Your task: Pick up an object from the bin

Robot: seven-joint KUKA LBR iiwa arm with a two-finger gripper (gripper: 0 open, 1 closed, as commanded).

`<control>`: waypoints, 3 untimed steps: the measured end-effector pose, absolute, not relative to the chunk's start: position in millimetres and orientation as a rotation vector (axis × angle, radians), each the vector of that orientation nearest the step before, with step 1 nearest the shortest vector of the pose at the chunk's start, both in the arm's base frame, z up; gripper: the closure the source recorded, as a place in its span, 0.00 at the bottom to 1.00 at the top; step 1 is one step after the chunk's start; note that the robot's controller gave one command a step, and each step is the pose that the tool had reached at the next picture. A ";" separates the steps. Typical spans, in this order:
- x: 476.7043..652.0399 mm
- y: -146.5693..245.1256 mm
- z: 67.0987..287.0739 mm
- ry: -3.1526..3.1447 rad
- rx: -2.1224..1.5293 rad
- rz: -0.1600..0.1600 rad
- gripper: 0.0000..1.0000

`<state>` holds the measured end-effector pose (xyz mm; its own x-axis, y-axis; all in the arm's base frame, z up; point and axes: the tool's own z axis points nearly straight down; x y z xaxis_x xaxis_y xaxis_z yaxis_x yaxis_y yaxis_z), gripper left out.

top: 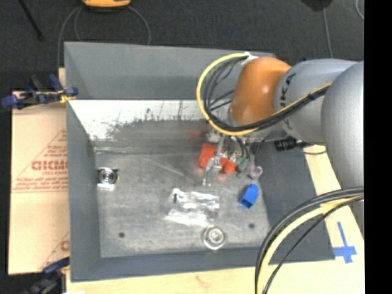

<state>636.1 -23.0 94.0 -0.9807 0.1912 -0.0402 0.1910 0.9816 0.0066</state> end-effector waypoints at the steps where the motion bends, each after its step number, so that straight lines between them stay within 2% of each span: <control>1: 645.3 -30.5 80.5 3.081 0.530 0.006 0.00; 2: 644.7 -31.6 78.6 3.079 0.528 0.003 1.00; 3: 644.7 -24.6 197.4 3.086 0.520 0.005 1.00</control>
Offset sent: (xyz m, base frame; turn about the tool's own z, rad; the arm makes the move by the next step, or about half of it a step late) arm 0.0038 -0.0075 -0.0210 0.1524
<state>644.7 -24.6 197.4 -0.9447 0.3278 -0.0114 0.3278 0.9447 0.0054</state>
